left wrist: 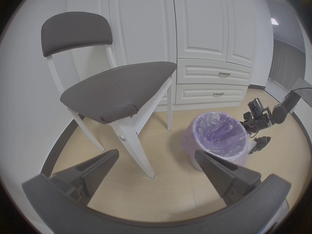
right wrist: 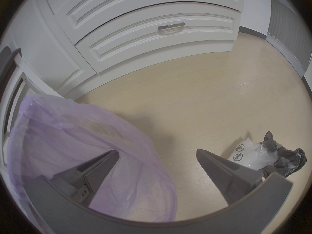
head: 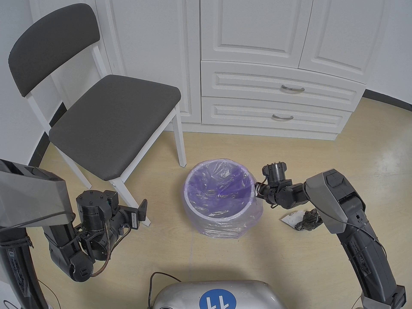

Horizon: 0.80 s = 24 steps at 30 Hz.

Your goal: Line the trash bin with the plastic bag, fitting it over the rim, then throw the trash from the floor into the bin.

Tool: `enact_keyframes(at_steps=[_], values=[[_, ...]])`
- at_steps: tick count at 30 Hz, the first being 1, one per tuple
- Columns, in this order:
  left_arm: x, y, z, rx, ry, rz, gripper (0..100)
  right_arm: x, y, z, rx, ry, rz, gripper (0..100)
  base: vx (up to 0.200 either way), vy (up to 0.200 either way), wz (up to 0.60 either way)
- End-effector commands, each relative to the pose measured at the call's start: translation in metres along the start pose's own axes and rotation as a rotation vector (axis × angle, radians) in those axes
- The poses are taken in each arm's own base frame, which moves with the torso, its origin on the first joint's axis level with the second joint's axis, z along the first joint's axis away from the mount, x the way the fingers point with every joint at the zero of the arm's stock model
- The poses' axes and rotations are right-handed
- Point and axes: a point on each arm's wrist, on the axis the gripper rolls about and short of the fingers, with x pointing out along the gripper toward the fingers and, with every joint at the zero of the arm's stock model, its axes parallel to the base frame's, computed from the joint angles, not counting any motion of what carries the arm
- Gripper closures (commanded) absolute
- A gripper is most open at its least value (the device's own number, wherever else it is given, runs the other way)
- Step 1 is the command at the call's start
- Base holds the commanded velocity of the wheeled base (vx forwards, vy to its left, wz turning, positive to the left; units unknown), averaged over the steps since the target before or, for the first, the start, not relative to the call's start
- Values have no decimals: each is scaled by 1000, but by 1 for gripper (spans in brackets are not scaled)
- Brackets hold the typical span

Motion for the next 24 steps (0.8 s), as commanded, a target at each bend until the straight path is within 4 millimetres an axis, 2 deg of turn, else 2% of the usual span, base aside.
enact_keyframes(at_steps=[1,6,8,11,12,13,15,18,21,24], values=[[-2,-6,-2,7,5,-20,0,-7,-1,17,17,-23,2,0,0,0,0],[-2,-19,0,15,-10,-60,0,-20,-18,44,45,7,-39,0,0,0,0],[2,-23,0,19,-19,-71,0,-21,-25,49,92,32,-28,0,0,0,0],[11,-27,-6,28,-5,-77,0,-21,-34,54,186,47,-15,0,0,0,0],[20,-30,-18,40,24,-78,0,-21,-39,56,244,67,-5,0,0,0,0],[21,-29,-18,40,26,-77,0,-21,-39,56,247,68,-3,0,0,0,0],[41,-33,-40,54,69,-78,0,-29,-39,66,295,75,-6,0,0,0,0],[72,-33,-57,71,77,-105,0,-31,-39,69,338,77,3,0,0,0,0],[105,-22,-69,113,86,-99,0,-28,-40,65,338,81,3,0,0,0,0],[135,-17,-70,109,85,-81,0,-27,-41,63,334,81,1,0,0,0,0]])
